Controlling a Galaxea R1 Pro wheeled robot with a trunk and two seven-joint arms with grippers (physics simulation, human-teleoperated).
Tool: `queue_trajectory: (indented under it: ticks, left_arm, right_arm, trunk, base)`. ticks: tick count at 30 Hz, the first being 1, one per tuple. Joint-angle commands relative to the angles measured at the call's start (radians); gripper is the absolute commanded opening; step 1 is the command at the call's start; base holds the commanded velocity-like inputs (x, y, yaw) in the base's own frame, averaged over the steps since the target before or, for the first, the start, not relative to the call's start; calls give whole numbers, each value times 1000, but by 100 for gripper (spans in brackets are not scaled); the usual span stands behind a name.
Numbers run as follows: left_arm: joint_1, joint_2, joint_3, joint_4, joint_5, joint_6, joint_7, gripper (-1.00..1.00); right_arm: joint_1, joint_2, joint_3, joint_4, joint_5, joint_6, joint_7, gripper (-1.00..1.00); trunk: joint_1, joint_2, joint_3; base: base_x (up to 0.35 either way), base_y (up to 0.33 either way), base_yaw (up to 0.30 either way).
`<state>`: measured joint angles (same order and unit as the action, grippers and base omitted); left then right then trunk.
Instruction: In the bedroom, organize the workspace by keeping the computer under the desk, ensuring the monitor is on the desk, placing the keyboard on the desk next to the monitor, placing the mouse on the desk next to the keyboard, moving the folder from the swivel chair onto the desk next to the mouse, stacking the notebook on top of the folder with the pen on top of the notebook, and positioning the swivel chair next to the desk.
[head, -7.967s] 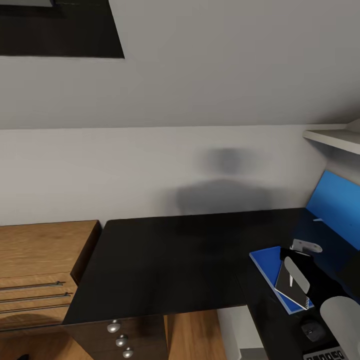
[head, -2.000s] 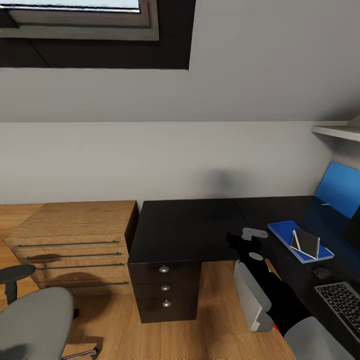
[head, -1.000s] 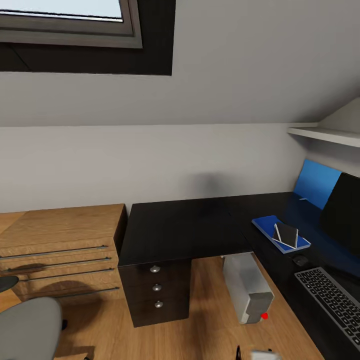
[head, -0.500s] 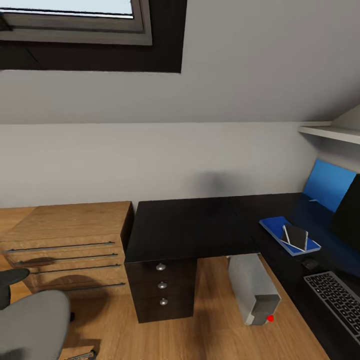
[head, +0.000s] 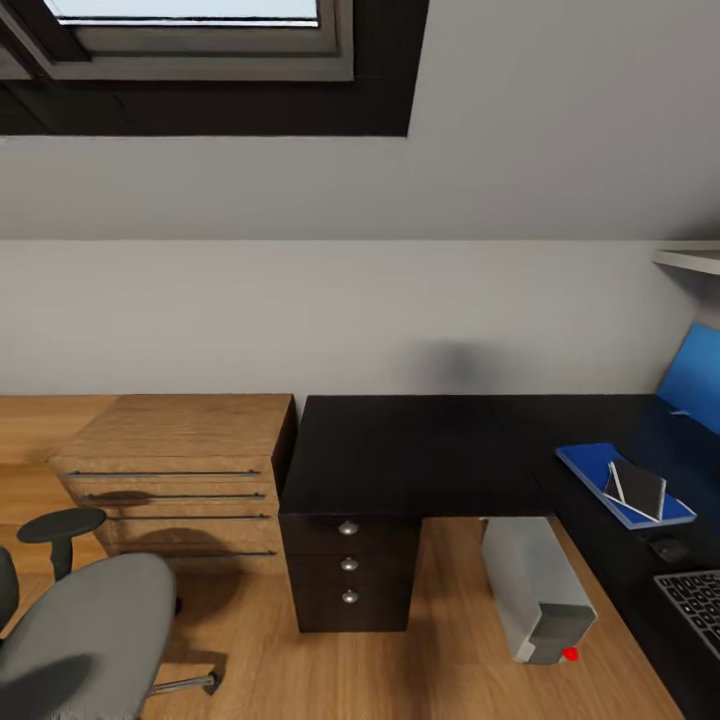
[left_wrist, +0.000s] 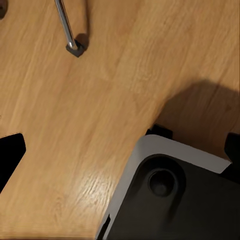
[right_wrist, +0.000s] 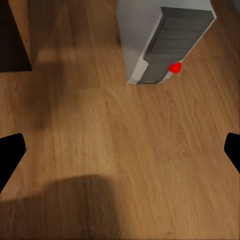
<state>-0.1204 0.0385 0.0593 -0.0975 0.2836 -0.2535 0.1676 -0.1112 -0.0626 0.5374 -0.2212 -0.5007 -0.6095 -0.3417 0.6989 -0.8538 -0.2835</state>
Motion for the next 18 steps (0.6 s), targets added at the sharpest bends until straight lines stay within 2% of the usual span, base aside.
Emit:
queue_trajectory:
  ticks: [1, 13, 18]
  left_arm:
    - [-1, -1, 6, 1, 0, -3, 0, 100]
    - [-1, -4, 7, 2, 2, -3, 0, 100]
    - [-1, -3, 7, 2, 1, -3, -1, 100]
  right_arm:
    - [-1, -1, 9, -2, -4, -1, -8, 100]
    - [-1, -2, 9, -1, -4, -2, -7, 100]
    - [-1, -3, 9, 2, 0, -5, -5, 100]
  trunk:
    - [0, -1, -2]
    - [0, -1, -16]
    - [0, -1, -17]
  base:
    - [0, 0, 203]
    - [0, 0, 193]
    - [0, 0, 52]
